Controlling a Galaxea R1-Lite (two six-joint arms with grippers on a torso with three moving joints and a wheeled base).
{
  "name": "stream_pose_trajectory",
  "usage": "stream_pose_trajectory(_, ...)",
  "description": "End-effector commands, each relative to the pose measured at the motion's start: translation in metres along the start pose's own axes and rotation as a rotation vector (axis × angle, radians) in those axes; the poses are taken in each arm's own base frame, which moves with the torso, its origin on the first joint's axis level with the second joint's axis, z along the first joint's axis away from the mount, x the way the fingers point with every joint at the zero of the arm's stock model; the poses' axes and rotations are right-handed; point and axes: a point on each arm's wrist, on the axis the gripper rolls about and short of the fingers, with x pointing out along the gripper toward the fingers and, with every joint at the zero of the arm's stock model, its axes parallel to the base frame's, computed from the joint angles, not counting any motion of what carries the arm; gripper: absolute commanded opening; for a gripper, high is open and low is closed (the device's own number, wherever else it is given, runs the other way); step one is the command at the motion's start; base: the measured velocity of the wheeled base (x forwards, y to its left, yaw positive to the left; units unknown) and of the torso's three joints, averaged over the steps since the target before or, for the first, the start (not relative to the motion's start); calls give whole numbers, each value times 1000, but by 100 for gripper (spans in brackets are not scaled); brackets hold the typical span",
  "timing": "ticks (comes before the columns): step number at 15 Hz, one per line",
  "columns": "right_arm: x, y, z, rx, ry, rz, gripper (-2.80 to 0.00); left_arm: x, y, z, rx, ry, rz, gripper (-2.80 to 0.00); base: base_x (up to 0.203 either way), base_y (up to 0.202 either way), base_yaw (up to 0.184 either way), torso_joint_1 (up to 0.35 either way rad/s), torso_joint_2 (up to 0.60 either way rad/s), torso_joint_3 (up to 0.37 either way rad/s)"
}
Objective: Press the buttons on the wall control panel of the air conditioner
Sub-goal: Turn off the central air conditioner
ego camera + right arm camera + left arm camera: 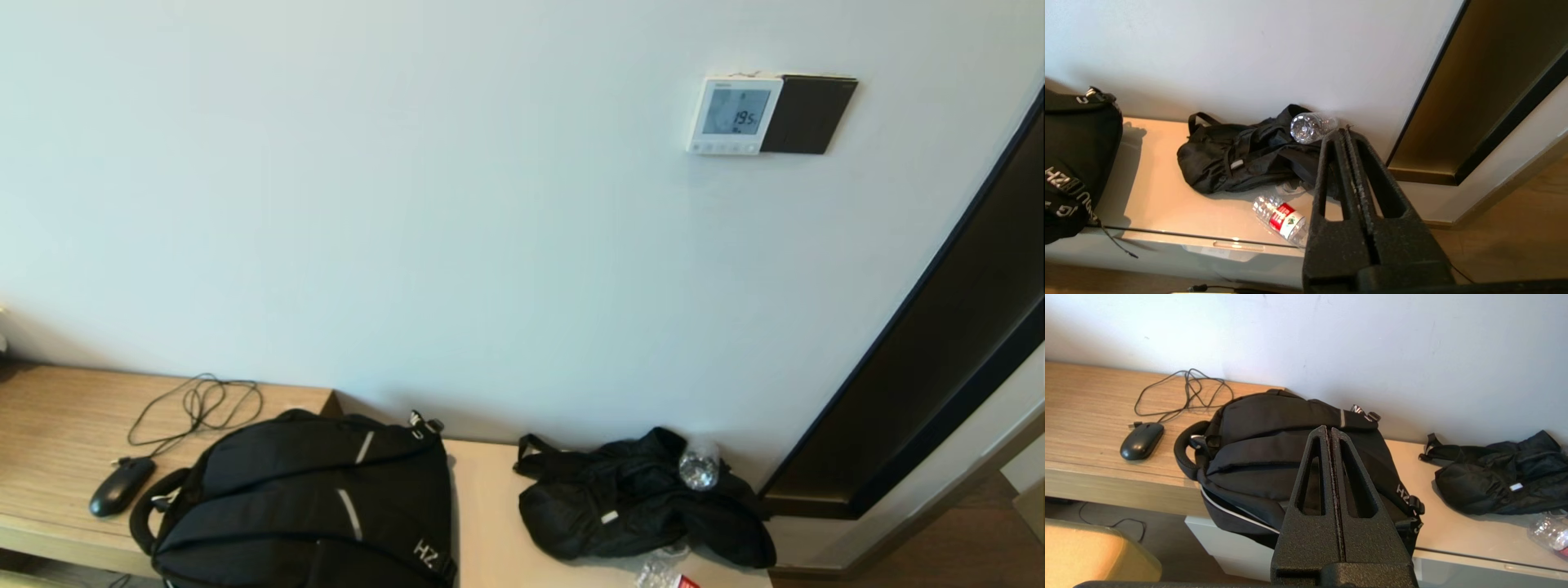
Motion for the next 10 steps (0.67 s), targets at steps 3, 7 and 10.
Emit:
stream_pose_trajectory(3, -10, 1, -6, -7, -121, -16, -280, 0, 0, 0, -1, 0, 1, -280, 0, 0, 0, 0, 0, 0)
stream_pose_trajectory(7, -10, 1, -5, 27, -126, -17, -280, 0, 0, 0, -1, 0, 1, -280, 0, 0, 0, 0, 0, 0)
stream_pose_trajectory(10, -10, 1, -5, 94, -130, -20, -280, 0, 0, 0, -1, 0, 1, -280, 0, 0, 0, 0, 0, 0)
